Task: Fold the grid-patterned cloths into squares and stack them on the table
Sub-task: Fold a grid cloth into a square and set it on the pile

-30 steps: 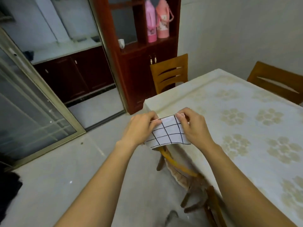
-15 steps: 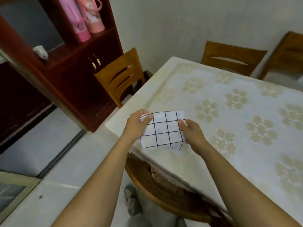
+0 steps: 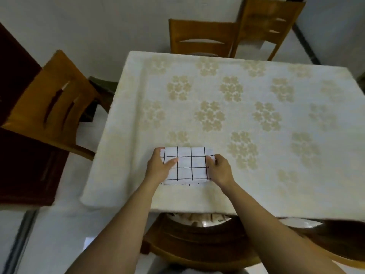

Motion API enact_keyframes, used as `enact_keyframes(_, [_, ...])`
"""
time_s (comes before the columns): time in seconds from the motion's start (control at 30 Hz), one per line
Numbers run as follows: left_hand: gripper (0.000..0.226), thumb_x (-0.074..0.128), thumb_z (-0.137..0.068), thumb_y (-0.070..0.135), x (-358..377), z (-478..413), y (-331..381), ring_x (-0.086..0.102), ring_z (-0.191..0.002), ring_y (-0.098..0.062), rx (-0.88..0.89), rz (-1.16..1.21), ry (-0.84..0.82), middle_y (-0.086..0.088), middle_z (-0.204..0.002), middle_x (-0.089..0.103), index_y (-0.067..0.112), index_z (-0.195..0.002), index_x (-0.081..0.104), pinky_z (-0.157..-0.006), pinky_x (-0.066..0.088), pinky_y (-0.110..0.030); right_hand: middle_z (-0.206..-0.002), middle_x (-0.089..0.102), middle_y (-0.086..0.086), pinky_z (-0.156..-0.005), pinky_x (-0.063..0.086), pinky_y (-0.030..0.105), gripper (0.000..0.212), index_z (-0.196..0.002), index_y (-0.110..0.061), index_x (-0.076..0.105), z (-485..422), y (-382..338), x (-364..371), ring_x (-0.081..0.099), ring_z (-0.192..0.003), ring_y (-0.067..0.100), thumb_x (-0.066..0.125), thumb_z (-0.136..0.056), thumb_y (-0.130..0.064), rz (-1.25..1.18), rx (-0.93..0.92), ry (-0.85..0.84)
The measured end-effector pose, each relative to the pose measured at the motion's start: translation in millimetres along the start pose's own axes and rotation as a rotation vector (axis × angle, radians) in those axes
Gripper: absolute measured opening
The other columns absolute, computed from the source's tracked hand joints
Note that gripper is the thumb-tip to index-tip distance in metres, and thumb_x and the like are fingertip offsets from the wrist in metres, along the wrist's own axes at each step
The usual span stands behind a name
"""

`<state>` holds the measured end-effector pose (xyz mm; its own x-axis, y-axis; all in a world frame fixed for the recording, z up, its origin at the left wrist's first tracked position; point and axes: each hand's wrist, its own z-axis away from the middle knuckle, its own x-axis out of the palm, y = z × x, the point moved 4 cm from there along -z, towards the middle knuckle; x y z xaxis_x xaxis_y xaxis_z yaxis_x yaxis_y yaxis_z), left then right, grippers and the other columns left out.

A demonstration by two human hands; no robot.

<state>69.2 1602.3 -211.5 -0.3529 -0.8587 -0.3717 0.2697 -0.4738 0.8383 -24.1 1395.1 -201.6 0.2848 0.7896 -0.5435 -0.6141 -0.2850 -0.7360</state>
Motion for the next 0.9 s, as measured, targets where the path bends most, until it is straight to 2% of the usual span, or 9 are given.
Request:
enact_keyframes(0.07, [0.053,0.080,-0.083,0.032,3,-7,-1,0.062,-0.098,-0.014,0.007,-0.044,-0.032,0.004,-0.110,0.066,0.019,-0.126,0.053,-0.081,0.042,-0.023,-0.063,0.044,0.004,-0.059,0.031,0.035,0.038,-0.069,-0.011,0.040,0,9,-1,0.043,-0.060,0.022,0.053,-0.099,-0.031,0.016,0.000,0.010])
enact_keyframes(0.13, [0.051,0.079,-0.084,0.031,4,-13,-3,0.061,-0.098,-0.015,0.007,-0.070,-0.035,0.004,-0.110,0.065,0.019,-0.126,0.052,-0.081,0.041,-0.022,-0.057,0.035,0.001,-0.058,0.029,0.035,0.043,-0.063,-0.016,0.033,-3,15,1,0.037,-0.056,0.020,0.057,-0.097,-0.030,0.025,0.016,0.010])
enact_keyframes(0.3, [0.060,0.073,-0.090,0.026,-4,-18,-16,0.056,-0.102,-0.018,-0.033,-0.130,-0.005,-0.001,-0.122,0.058,0.025,-0.141,0.040,-0.084,0.040,-0.024,-0.060,0.042,0.001,-0.055,0.031,0.034,0.039,-0.067,-0.014,0.038,-19,14,19,0.041,-0.058,0.019,0.056,-0.097,-0.031,0.105,0.000,-0.023])
enact_keyframes(0.4, [0.069,0.070,-0.093,0.019,-4,-18,-20,0.052,-0.108,-0.017,-0.046,-0.189,-0.031,-0.002,-0.128,0.053,0.026,-0.150,0.031,-0.089,0.041,-0.026,-0.067,0.050,0.000,-0.055,0.033,0.033,0.028,-0.076,-0.012,0.046,-22,20,28,0.047,-0.064,0.019,0.055,-0.097,-0.028,0.147,0.013,-0.043])
enact_keyframes(0.47, [0.070,0.070,-0.091,0.014,1,-18,-22,0.052,-0.120,-0.022,0.005,-0.255,-0.032,-0.006,-0.137,0.052,0.022,-0.150,0.033,-0.095,0.039,-0.026,-0.079,0.058,0.001,-0.063,0.036,0.030,0.017,-0.093,-0.009,0.056,-23,27,31,0.053,-0.075,0.021,0.056,-0.097,-0.026,0.145,0.025,-0.050])
enact_keyframes(0.53, [0.065,0.071,-0.090,0.011,6,-19,-25,0.051,-0.126,-0.026,0.036,-0.301,-0.010,-0.010,-0.138,0.051,0.018,-0.147,0.039,-0.096,0.035,-0.023,-0.090,0.063,0.005,-0.068,0.039,0.028,0.021,-0.105,-0.006,0.058,-24,32,33,0.054,-0.080,0.021,0.056,-0.096,-0.024,0.138,0.022,-0.037])
enact_keyframes(0.77, [0.057,0.068,-0.091,0.013,18,-19,-34,0.054,-0.115,-0.024,0.083,-0.387,0.019,-0.006,-0.131,0.047,0.022,-0.142,0.043,-0.089,0.039,-0.025,-0.101,0.065,0.014,-0.074,0.053,0.041,0.021,-0.109,-0.004,0.050,-30,43,34,0.063,-0.092,0.033,0.057,-0.096,-0.018,0.125,0.039,0.010])
enact_keyframes(0.83, [0.059,0.068,-0.091,0.017,19,-18,-34,0.052,-0.118,-0.027,0.090,-0.516,0.043,-0.005,-0.136,0.042,0.023,-0.144,0.042,-0.094,0.044,-0.033,-0.111,0.059,0.015,-0.081,0.052,0.042,0.029,-0.114,-0.005,0.048,-28,44,34,0.060,-0.099,0.034,0.062,-0.092,-0.018,0.153,0.044,0.030])
enact_keyframes(0.9, [0.063,0.070,-0.088,0.019,19,-16,-29,0.045,-0.125,-0.031,0.171,-0.771,0.129,-0.007,-0.145,0.039,0.021,-0.145,0.043,-0.102,0.042,-0.041,-0.122,0.051,0.017,-0.090,0.047,0.041,0.046,-0.126,-0.004,0.046,-27,42,33,0.053,-0.107,0.035,0.066,-0.089,-0.021,0.368,-0.058,0.146])
